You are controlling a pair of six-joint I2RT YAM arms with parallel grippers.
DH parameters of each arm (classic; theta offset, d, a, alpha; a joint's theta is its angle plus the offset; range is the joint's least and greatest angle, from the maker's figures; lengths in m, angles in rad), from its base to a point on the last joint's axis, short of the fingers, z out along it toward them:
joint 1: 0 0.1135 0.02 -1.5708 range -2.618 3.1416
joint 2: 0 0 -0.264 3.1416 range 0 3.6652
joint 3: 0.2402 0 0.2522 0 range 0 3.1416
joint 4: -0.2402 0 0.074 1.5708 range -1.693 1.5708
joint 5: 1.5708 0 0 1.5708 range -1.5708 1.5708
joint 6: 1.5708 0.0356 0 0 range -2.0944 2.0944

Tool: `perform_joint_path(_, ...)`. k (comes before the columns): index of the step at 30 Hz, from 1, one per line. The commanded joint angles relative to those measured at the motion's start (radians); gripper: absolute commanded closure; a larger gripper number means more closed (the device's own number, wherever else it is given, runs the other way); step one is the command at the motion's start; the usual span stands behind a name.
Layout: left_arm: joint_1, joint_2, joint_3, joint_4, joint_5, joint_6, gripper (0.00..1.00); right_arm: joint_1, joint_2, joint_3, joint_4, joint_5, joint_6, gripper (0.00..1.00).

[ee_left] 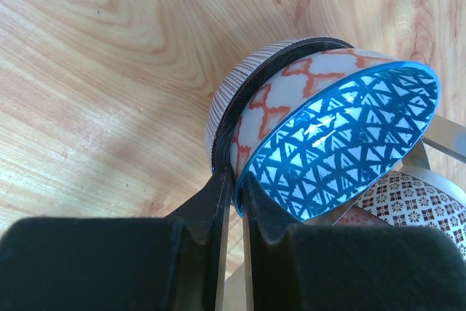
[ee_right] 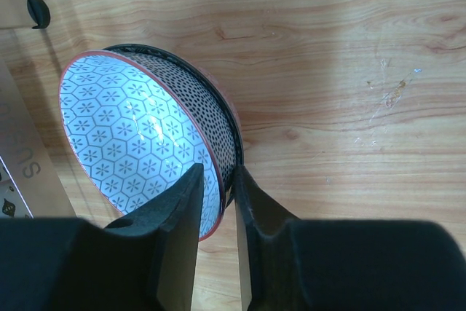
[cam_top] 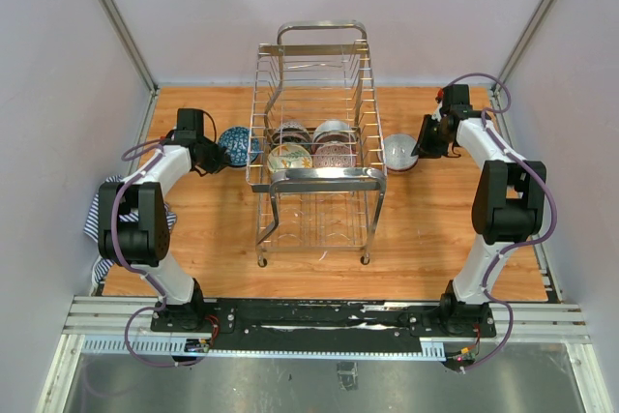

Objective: Unload the bowls from the dish rack
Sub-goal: Place the bowl with the bowl.

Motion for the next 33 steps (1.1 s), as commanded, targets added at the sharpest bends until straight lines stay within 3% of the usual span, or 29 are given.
perform_joint_path(1,0.006,-0.027,-0.009,0.031,0.029,0.004,0.85,-0.012,-0.019,0.017,-0.004,-0.009,0.004,0.75)
perform_joint_path(30,0.006,-0.044,-0.022,0.039,0.046,0.008,0.78,-0.012,-0.041,0.007,-0.004,-0.005,0.006,0.68)
perform_joint_path(33,0.007,-0.045,-0.023,0.039,0.048,0.009,0.73,-0.012,-0.044,0.004,-0.004,-0.007,0.004,0.68)
